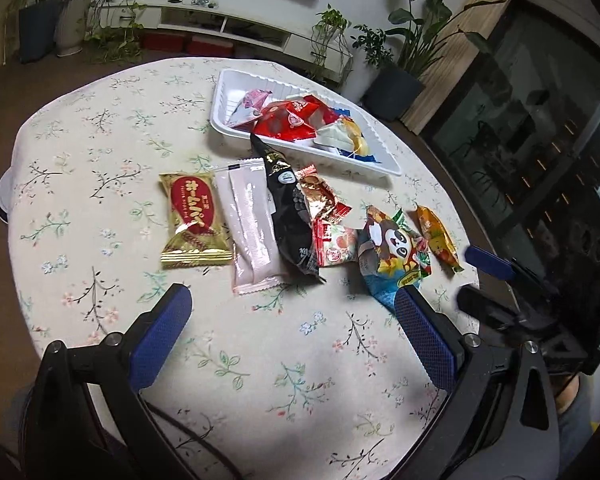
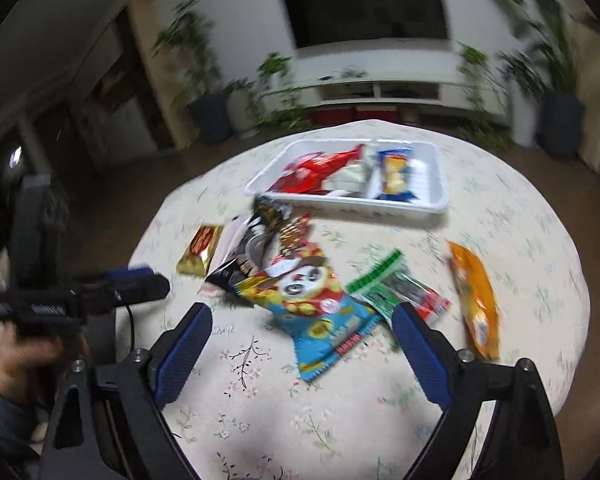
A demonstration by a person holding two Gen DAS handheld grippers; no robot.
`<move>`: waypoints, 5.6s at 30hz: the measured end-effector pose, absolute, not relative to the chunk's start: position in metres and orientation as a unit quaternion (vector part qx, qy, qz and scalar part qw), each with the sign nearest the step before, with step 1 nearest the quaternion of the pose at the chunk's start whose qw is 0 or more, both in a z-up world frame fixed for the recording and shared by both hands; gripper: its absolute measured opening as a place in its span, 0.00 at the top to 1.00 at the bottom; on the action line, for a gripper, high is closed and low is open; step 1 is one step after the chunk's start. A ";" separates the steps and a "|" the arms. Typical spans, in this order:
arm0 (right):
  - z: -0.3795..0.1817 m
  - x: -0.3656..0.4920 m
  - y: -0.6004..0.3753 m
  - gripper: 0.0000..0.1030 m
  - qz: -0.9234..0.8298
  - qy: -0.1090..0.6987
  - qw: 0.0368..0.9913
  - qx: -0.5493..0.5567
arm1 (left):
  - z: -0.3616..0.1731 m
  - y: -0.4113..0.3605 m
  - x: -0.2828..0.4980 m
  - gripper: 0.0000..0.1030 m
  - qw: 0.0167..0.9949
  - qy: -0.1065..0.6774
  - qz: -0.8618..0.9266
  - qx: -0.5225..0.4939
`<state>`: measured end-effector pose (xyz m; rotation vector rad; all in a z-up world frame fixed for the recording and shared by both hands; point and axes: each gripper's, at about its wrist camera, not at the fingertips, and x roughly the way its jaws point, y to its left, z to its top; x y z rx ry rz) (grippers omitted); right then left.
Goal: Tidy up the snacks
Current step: 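Withdraw both tools from the tray toward the remaining snacks, then grasp the panda-print bag with the right tool while the left tool grasps the black packet, then carry both packets over the white tray and lower them in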
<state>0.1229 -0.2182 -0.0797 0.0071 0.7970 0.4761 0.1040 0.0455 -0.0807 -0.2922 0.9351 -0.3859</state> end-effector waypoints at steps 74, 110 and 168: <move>-0.113 0.130 -0.236 0.57 0.251 0.434 0.859 0.105 | -0.120 -0.036 0.244 0.81 0.818 0.545 -0.179 0.028; -0.093 0.137 -0.296 0.57 0.225 0.407 0.853 0.236 | -0.062 0.046 0.163 0.82 0.815 0.475 -0.271 -0.191; -0.116 0.388 -0.231 0.56 0.143 0.471 0.870 0.010 | -0.109 0.006 0.406 0.78 0.843 0.489 -0.199 -0.099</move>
